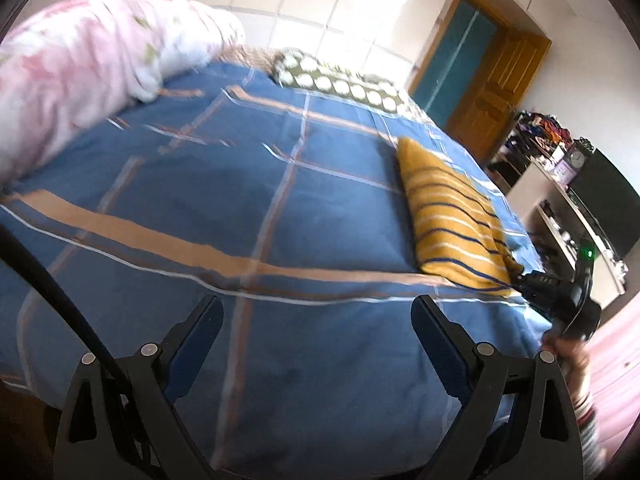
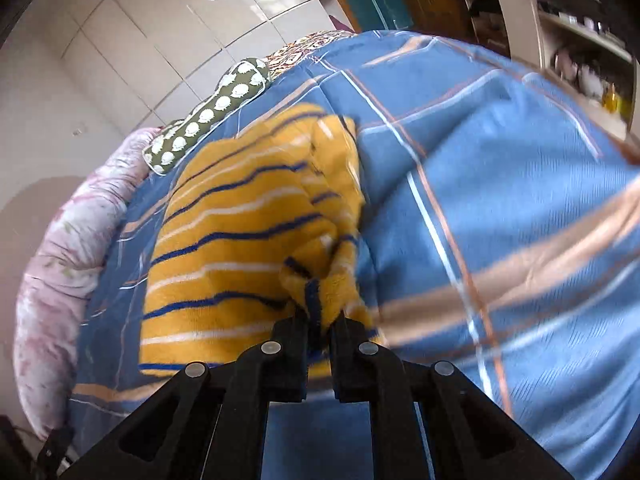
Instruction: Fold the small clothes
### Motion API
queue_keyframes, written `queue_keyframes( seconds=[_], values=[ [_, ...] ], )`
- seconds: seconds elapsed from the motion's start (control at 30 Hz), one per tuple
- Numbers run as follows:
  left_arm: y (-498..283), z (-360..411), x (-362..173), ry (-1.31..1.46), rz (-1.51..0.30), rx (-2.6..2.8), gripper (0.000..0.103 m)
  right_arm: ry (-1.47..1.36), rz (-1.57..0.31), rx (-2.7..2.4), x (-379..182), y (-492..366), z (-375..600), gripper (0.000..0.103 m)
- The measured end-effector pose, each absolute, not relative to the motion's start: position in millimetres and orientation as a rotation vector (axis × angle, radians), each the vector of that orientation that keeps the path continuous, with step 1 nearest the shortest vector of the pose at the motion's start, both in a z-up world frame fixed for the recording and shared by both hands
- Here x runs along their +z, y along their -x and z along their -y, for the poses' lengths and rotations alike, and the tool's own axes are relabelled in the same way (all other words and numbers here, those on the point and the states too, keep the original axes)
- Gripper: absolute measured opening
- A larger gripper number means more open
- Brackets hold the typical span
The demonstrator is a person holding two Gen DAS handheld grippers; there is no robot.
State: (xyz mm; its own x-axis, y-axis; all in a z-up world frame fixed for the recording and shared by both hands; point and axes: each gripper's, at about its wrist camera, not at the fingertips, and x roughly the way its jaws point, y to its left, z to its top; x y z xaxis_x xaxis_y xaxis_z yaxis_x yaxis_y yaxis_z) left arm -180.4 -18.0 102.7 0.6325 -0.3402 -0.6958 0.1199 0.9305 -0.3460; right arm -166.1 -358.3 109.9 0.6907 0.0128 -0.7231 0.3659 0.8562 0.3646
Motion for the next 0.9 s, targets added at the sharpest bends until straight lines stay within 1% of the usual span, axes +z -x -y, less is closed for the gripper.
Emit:
queue_keyframes(
  seconds=[0.13, 0.3, 0.4, 0.43, 0.47, 0.6, 0.63, 0.67, 0.7, 0.8, 0.9],
  values=[
    [180, 35, 104, 0.265, -0.861, -0.279, 0.094, -0.464, -0.778, -0.196, 111, 169, 348, 0.007],
    [185, 51, 106, 0.158, -0.829, -0.270, 0.094, -0.502, -0.767, -0.159, 102, 182, 359, 0.008],
    [189, 55, 103, 0.109, -0.819, -0.260, 0.094, -0.525, -0.725, -0.123, 105, 204, 359, 0.022],
    [190, 55, 100, 0.102, -0.817, -0.257, 0.094, -0.520, -0.711, -0.128, 108, 209, 359, 0.030],
    [192, 55, 99, 0.100, -0.818, -0.256, 0.094, -0.510, -0.692, -0.138, 113, 213, 358, 0.032],
    [196, 55, 93, 0.112, -0.826, -0.260, 0.094, -0.452, -0.590, -0.186, 145, 220, 350, 0.032],
    [198, 55, 92, 0.115, -0.824, -0.258, 0.094, -0.454, -0.568, -0.175, 150, 220, 347, 0.036],
    [199, 54, 92, 0.116, -0.822, -0.255, 0.094, -0.460, -0.551, -0.157, 155, 216, 344, 0.040],
    [200, 54, 92, 0.116, -0.822, -0.249, 0.094, -0.462, -0.551, -0.129, 159, 206, 339, 0.041],
    [202, 51, 91, 0.124, -0.827, -0.242, 0.094, -0.462, -0.591, -0.043, 160, 167, 328, 0.041],
    [203, 49, 90, 0.125, -0.831, -0.238, 0.094, -0.487, -0.665, -0.006, 146, 119, 333, 0.041]
  ],
)
